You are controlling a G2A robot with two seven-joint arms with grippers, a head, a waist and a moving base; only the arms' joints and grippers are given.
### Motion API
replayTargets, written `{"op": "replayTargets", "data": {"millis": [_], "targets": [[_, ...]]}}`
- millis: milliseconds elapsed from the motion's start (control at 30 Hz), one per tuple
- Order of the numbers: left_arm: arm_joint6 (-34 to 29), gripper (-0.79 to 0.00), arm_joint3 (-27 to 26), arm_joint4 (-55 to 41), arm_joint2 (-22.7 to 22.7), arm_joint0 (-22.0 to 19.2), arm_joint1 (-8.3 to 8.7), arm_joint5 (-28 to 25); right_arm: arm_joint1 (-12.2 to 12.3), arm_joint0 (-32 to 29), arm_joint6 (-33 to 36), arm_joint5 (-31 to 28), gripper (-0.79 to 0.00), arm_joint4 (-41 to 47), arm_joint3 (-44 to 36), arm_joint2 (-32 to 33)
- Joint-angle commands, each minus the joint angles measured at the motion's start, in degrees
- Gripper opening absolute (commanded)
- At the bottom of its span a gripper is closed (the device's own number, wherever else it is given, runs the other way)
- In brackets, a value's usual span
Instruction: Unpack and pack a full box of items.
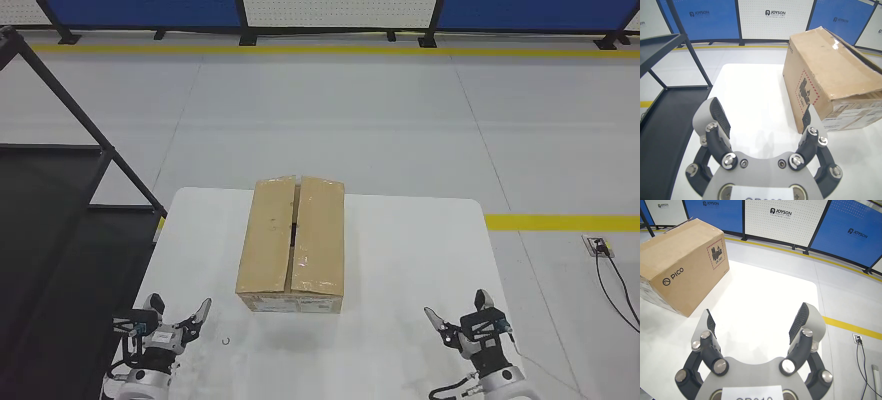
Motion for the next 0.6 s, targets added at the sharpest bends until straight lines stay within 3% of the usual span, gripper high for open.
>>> {"op": "replayTargets", "data": {"millis": [0, 200, 400, 567], "targets": [[-0.69, 0.0, 0.61, -0.9, -0.04, -0.4, -0.09, 1.0, 0.0, 0.0, 0.02, -0.02, 0.0, 0.0, 0.0, 0.0], [-0.81, 0.0, 4.68, -2.05, 3.87, -7.17, -1.16, 7.83, -0.52, 2.16, -2.16, 0.06, 0.0, 2.89, 0.98, -1.79], [-1.95, 0.0, 8.64, -4.9, 6.54, -12.7, -2.02, 9.36, -1.06, 5.62, -4.03, -1.7, 0.0, 6.34, 2.57, -3.74], [-2.29, 0.0, 8.84, -4.95, 6.67, -12.99, -2.05, 9.36, -1.01, 6.22, -3.08, -1.74, 0.0, 4.43, 3.15, -3.67]]}}
